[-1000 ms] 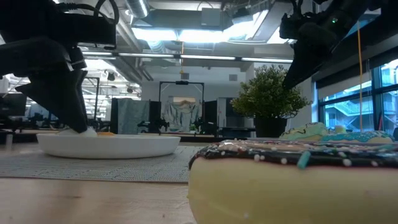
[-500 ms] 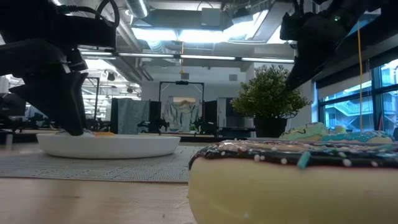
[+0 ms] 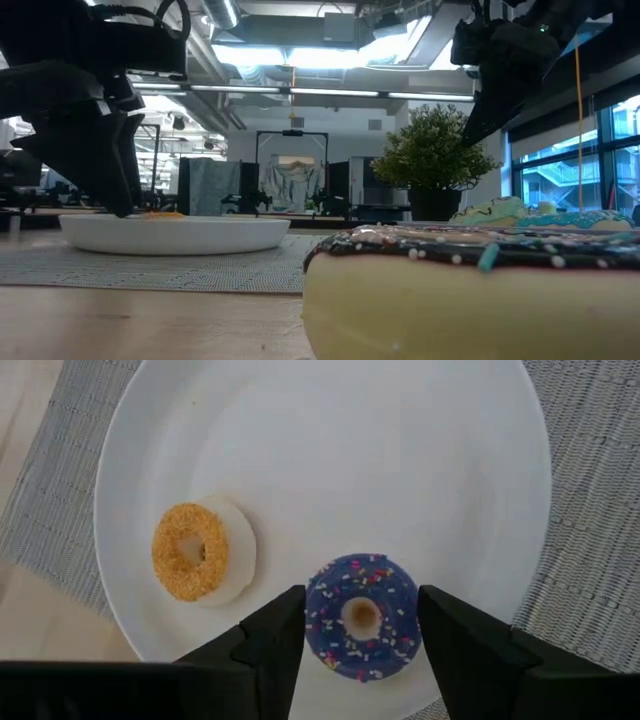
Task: Pick & Place donuts
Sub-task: Put the small purple donut on the white plate, then put the big purple donut on the purple plate
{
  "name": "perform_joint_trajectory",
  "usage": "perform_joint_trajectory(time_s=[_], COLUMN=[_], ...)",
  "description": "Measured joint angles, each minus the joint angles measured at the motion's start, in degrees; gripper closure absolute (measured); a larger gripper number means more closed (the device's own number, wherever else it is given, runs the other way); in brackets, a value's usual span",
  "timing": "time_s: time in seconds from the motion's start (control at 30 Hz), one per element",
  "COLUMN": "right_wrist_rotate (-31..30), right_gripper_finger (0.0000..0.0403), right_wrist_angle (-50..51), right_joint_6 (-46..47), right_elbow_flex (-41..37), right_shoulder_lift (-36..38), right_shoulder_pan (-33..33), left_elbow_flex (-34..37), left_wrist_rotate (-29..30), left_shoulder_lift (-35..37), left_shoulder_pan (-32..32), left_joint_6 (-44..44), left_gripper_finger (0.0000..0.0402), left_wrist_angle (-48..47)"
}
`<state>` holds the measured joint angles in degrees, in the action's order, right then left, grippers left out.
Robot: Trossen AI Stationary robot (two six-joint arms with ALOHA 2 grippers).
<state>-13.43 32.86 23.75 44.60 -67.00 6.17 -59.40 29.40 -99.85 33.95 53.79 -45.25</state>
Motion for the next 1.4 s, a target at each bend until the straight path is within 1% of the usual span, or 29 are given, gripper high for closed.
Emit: perform_joint_trajectory(time_s=[0.1,0.17,0.27,0.37,0.47,0.57,0.63,0.77,0.93,1.0,1.1,1.17,1.23,1.3,1.4], right_wrist_rotate=[0.0,0.0,0.0,0.0,-0.4,-0.9,-1.7,-2.0,-2.0,-2.0,-2.0,-1.9,-2.0,-1.9,-1.5], right_gripper_finger=[0.0223,0.0223,0.0224,0.0224,0.0224,0.0224,0.0224,0.0224,0.0224,0.0224,0.0224,0.0224,0.0224,0.0224,0.0224], right_wrist_angle=[0.0,0.0,0.0,0.0,-0.1,-0.2,-0.6,-2.1,-2.6,-2.8,-4.1,-5.6,-7.5,-9.1,-10.8], right_joint_6=[0.0,0.0,0.0,0.0,0.1,0.1,0.6,4.7,9.4,12.1,17.0,19.9,21.2,21.2,21.3], right_elbow_flex=[0.0,0.0,0.0,0.0,0.0,0.0,0.0,0.0,0.0,0.0,0.0,0.0,0.0,0.0,0.0], right_shoulder_lift=[0.0,0.0,0.0,0.0,0.0,0.0,0.0,0.0,0.0,0.0,0.0,0.0,0.0,0.0,0.0], right_shoulder_pan=[0.0,0.0,0.0,0.0,0.0,0.0,0.0,0.0,0.0,0.0,0.0,0.0,0.0,0.0,0.3], left_elbow_flex=[-0.3,-1.2,-1.9,-1.9,-1.9,-1.9,-1.9,-1.9,-1.9,-1.9,-1.9,-1.9,-1.9,-1.6,0.6], left_wrist_rotate=[0.2,1.7,5.0,5.0,2.2,-3.0,-5.3,-4.6,-4.6,-5.1,-9.7,-12.8,-13.2,-13.9,-17.1], left_shoulder_lift=[0.2,1.2,4.0,7.2,10.6,13.9,15.9,19.4,22.5,23.0,23.4,23.4,23.2,23.2,23.2], left_shoulder_pan=[0.0,0.0,0.0,0.0,0.0,0.5,1.2,4.3,8.7,10.2,11.8,12.8,14.0,14.9,16.4], left_joint_6=[0.0,0.6,2.4,4.9,8.3,13.1,16.7,23.6,30.3,30.6,28.8,32.8,37.2,43.5,53.5], left_gripper_finger=[0.0213,0.0214,0.0215,0.0213,0.0213,0.0214,0.0214,0.0212,0.0215,0.0216,0.0216,0.0215,0.0213,0.0213,0.0213], left_wrist_angle=[-0.9,-2.6,-5.2,-6.0,-6.1,-6.1,-6.1,-6.7,-12.3,-16.7,-20.2,-18.7,-18.4,-18.3,-18.4])
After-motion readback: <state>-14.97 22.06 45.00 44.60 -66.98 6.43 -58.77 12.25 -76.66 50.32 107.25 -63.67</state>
